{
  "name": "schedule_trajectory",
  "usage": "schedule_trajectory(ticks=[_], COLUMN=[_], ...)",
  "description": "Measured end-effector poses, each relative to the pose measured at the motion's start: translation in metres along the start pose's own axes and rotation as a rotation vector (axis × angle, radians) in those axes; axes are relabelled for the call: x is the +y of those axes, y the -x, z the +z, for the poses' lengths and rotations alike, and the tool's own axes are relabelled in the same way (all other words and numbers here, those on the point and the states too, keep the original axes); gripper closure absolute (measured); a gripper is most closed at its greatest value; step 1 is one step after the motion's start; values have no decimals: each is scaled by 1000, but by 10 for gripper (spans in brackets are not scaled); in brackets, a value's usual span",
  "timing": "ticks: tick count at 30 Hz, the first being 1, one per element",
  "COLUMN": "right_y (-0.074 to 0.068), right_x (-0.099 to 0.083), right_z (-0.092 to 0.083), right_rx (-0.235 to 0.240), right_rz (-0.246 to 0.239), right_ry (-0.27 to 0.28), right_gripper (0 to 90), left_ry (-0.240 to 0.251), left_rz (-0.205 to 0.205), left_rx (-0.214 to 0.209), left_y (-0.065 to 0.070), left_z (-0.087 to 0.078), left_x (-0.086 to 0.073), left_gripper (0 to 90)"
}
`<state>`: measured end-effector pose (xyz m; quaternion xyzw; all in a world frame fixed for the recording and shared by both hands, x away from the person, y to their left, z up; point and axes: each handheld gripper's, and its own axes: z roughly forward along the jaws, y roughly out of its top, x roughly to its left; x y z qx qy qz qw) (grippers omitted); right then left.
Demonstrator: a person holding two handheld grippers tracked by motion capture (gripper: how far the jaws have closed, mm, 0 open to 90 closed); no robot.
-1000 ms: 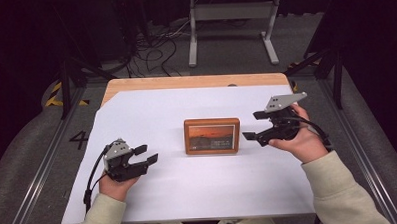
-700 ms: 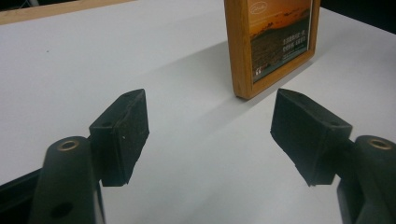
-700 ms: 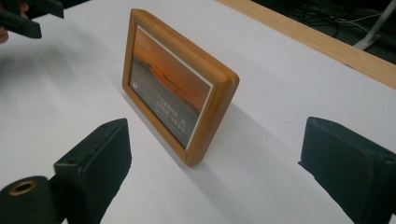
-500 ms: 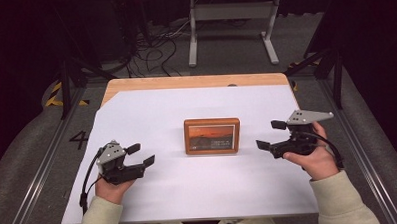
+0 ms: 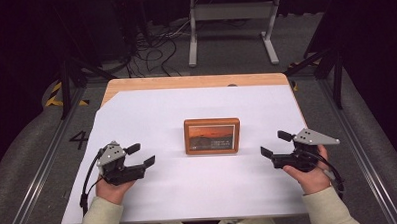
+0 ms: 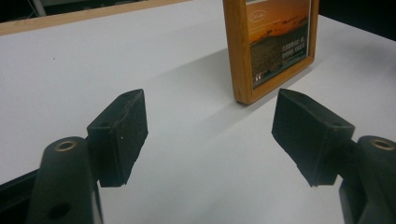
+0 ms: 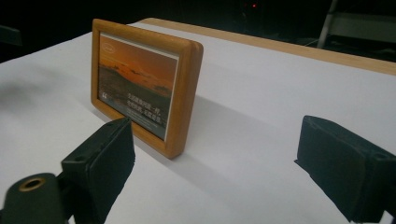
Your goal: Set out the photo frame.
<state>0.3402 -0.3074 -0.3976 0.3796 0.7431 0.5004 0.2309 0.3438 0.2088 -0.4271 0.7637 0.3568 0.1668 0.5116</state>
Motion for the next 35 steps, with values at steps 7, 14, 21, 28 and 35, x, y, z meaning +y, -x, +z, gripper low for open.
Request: schedule_trajectory(ticks=[7,14,21,28,35], right_y=[6,15,26,28,26], right_x=[-27,-38,-53,-48,-45], right_z=[0,1,12,13,13], right_rx=[-21,-51,-61,-75,-68], right_rz=[2,33,84,45,20], right_ry=[2,12,-21,-1,1], right_gripper=[118,120,127,135,133], left_ry=[10,21,28,31,24], left_rz=[4,-7,-53,-86,-84], left_rx=[10,21,38,32,34], left_y=[0,-1,-8,-10,-10], left_z=[0,0,4,8,10], left_x=[-2,-5,-10,-16,-17], left_gripper=[250,250,251,251,251])
